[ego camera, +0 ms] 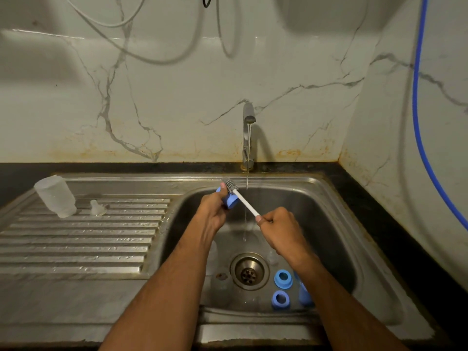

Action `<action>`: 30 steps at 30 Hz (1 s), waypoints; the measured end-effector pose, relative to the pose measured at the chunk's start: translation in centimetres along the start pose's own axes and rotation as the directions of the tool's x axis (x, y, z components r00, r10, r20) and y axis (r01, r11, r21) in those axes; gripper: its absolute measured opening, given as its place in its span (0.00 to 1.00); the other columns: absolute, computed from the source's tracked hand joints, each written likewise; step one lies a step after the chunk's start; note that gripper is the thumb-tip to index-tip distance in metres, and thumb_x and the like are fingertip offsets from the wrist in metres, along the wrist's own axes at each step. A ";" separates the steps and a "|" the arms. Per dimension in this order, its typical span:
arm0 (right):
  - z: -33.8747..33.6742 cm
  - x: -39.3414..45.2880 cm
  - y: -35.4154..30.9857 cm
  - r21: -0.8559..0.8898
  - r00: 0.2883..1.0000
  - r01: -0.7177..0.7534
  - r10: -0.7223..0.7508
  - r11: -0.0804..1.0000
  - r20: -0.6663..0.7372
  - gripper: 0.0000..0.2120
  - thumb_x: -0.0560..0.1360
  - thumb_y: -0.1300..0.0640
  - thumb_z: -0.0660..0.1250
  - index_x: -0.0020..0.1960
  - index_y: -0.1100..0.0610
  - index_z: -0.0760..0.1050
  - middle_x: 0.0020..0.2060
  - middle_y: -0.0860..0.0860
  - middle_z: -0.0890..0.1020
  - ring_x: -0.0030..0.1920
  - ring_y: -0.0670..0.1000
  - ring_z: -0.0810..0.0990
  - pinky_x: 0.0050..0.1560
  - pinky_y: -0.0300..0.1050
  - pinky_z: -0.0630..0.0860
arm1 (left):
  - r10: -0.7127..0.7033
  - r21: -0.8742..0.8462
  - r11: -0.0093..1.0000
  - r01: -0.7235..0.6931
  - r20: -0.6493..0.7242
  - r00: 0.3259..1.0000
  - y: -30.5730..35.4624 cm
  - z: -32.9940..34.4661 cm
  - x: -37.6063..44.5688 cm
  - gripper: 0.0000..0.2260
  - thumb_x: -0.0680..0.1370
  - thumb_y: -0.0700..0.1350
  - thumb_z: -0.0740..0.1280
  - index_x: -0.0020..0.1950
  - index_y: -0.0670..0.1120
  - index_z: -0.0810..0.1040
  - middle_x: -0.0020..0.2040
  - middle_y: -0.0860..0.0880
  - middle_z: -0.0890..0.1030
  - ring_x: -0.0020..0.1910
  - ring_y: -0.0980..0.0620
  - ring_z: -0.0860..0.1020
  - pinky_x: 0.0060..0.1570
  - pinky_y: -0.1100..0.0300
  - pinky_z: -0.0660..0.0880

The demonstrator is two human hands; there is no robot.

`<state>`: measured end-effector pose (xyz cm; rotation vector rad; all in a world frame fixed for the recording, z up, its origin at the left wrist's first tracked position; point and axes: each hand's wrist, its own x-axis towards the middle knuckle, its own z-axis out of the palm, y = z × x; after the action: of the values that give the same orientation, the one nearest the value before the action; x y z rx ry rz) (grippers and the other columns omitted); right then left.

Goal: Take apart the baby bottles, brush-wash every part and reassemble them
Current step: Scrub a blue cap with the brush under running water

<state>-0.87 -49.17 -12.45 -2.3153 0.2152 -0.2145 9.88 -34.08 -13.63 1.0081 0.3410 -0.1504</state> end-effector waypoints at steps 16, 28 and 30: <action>-0.1 -0.4 0.5 0.043 0.998 -0.041 0.039 0.998 0.044 0.17 0.81 0.48 0.67 0.39 0.57 0.81 0.25 0.47 0.75 0.26 0.45 0.73 0.30 0.44 0.75 | 0.026 -0.078 0.996 -0.036 -0.127 0.992 0.7 -0.4 0.3 0.07 0.81 0.32 0.62 0.58 0.32 0.74 0.55 0.36 0.78 0.50 0.40 0.80 0.47 0.47 0.79; 0.2 -0.8 0.6 0.032 0.999 -0.030 0.029 0.999 0.038 0.18 0.81 0.48 0.66 0.38 0.58 0.81 0.25 0.48 0.75 0.26 0.46 0.73 0.31 0.47 0.76 | -0.035 -0.109 0.994 0.032 -0.027 0.999 0.0 -0.9 -0.4 0.12 0.81 0.36 0.65 0.64 0.36 0.72 0.57 0.37 0.78 0.53 0.41 0.80 0.49 0.47 0.79; 0.0 -0.6 0.1 0.023 1.000 -0.009 0.009 1.000 0.019 0.18 0.81 0.47 0.66 0.40 0.58 0.82 0.26 0.49 0.77 0.27 0.46 0.74 0.32 0.47 0.77 | -0.026 -0.072 0.997 0.025 -0.013 1.000 0.1 -0.5 0.1 0.15 0.81 0.44 0.67 0.64 0.36 0.74 0.57 0.37 0.80 0.55 0.42 0.81 0.53 0.47 0.81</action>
<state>-1.47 -49.16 -12.57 -2.2921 0.2121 -0.1895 9.87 -33.58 -13.87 0.9340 0.3701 -0.1530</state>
